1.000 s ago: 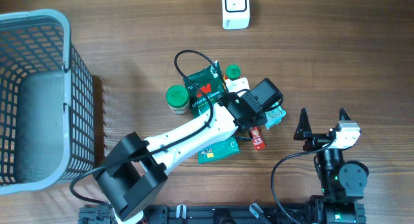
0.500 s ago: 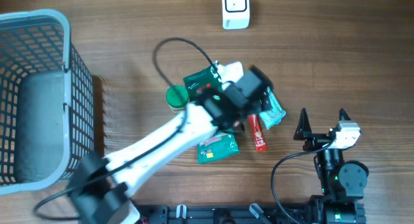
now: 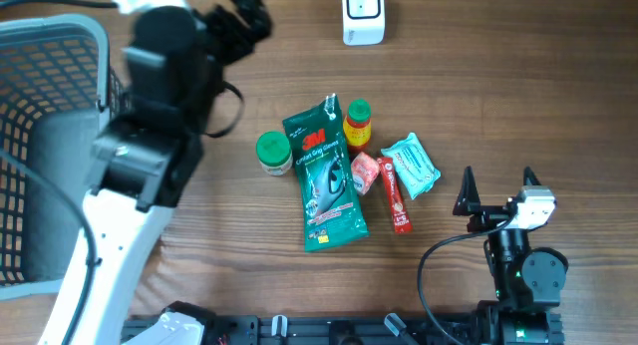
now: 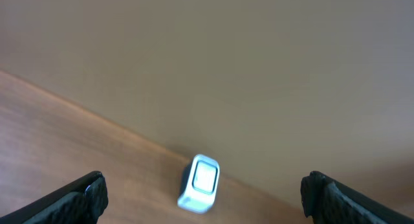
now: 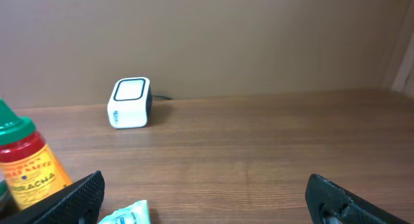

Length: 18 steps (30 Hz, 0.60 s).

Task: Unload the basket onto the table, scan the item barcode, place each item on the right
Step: 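Place the red Nescafe stick beside the wipes pack with the left gripper, then retract the left arm to rest and move the right arm forward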

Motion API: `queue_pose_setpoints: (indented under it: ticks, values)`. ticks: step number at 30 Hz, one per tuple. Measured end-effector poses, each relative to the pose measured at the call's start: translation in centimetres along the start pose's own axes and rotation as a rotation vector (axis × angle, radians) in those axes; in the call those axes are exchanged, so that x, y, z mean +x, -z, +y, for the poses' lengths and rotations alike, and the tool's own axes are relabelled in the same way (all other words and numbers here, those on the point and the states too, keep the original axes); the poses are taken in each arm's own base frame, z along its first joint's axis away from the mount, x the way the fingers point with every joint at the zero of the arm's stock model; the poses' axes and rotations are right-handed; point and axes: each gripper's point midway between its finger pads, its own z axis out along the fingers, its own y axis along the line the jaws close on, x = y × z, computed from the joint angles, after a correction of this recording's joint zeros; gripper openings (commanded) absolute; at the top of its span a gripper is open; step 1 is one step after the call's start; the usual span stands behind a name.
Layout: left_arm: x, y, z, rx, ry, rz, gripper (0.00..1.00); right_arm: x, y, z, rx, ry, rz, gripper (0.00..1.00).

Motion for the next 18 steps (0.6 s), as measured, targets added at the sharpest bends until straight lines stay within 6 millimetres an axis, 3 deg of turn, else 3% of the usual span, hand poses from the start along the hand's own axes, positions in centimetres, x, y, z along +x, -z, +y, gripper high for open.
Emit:
queue_pose_setpoints:
  ticks: [5, 9, 13, 15, 18]
  values:
    - [-3.6, -0.1, 2.7, -0.032, 0.024, -0.084, 1.00, 0.0, 0.0, 0.0, -0.002, -0.045, 0.001, 1.00]
    - [-5.7, 0.9, 3.6, -0.043, 0.032, -0.142, 1.00, -0.1, 0.1, 2.2, -0.127, -0.376, 0.021, 1.00]
    - [-8.2, 5.5, 2.0, 0.016, -0.025, -0.222, 1.00, -0.3, 1.0, 5.8, -0.331, -0.733, 0.120, 1.00]
    - [-9.6, 9.7, 1.1, 0.048, -0.081, -0.280, 1.00, -0.2, 1.8, 7.7, -0.428, -0.914, 0.211, 1.00]
    - [-9.5, 12.9, 1.4, 0.040, -0.136, -0.281, 1.00, -0.2, 2.6, 9.1, -0.492, -1.136, 0.327, 1.00]
